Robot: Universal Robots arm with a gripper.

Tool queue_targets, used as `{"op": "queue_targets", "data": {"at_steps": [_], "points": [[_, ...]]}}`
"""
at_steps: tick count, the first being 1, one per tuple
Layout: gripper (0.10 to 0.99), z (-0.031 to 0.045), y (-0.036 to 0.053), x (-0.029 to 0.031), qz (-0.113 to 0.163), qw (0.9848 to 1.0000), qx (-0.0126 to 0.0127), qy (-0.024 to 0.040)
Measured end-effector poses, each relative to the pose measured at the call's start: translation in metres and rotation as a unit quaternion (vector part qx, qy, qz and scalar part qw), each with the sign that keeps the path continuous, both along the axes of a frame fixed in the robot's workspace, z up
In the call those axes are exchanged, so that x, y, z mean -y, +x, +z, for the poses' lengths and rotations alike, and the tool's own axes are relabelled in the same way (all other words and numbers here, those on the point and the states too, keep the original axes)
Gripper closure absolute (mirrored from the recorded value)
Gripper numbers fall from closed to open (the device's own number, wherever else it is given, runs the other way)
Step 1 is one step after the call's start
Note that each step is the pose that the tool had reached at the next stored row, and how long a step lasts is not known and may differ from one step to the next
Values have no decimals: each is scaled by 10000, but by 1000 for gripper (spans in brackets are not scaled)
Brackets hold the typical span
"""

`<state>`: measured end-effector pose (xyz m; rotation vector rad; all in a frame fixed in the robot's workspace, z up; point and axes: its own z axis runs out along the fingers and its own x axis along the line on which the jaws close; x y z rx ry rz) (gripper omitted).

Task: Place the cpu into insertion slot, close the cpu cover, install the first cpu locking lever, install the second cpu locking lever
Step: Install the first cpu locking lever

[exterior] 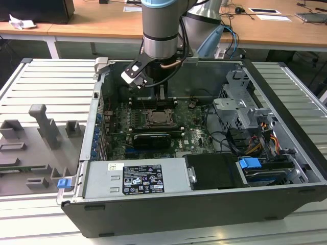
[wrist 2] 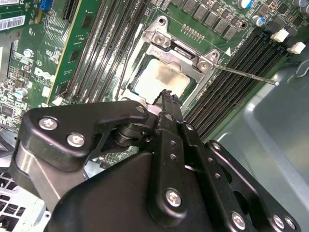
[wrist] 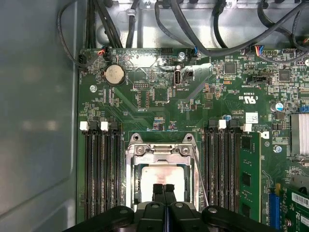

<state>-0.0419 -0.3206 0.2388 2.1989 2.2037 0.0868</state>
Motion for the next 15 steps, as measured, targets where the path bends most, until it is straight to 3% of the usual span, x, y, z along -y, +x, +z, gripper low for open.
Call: {"op": "queue_targets", "data": {"at_steps": [15], "points": [[980,53,0,0,0,10000,0,1]]}}
